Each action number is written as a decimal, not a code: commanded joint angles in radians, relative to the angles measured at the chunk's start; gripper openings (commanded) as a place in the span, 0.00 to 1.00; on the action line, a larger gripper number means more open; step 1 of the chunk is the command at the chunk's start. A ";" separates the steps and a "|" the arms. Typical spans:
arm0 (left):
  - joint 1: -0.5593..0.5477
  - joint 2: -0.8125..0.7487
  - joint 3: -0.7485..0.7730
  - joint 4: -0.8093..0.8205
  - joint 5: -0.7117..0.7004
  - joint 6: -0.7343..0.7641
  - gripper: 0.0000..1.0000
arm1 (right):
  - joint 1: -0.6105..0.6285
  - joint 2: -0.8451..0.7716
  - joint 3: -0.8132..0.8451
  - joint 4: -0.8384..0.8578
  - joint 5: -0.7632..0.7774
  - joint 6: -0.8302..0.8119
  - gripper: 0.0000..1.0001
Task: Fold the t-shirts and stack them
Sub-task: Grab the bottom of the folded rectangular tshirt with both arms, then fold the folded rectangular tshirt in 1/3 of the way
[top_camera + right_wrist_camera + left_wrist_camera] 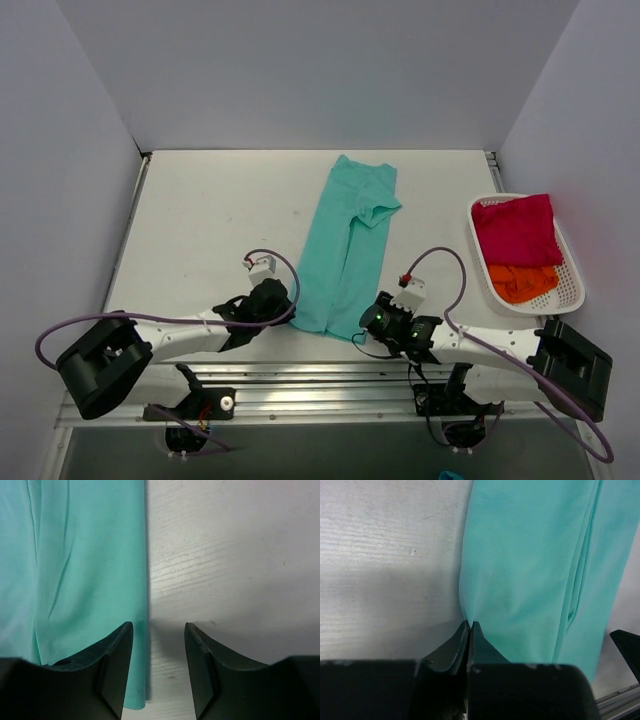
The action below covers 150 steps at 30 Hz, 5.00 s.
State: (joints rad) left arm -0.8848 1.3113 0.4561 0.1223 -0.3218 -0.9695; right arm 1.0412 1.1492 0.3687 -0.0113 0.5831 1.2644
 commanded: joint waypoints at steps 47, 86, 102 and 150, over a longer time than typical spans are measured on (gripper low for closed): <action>-0.082 0.212 0.075 0.056 -0.033 -0.015 0.02 | 0.324 0.058 0.041 -0.368 0.236 0.503 0.60; -0.149 -0.142 0.030 -0.299 -0.060 -0.086 0.02 | 0.344 -0.069 0.107 -0.584 0.233 0.538 0.00; 0.061 -0.179 0.222 -0.319 0.053 0.107 0.03 | 0.203 -0.046 0.312 -0.589 0.386 0.252 0.00; 0.665 0.476 0.899 -0.168 0.566 0.224 0.94 | -0.514 0.312 0.707 -0.001 0.023 -0.556 1.00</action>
State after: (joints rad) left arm -0.2043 1.9327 1.4868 -0.1436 0.3042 -0.7692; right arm 0.5167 1.5784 1.1786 0.0181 0.5976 0.6586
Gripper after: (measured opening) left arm 0.939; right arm 0.998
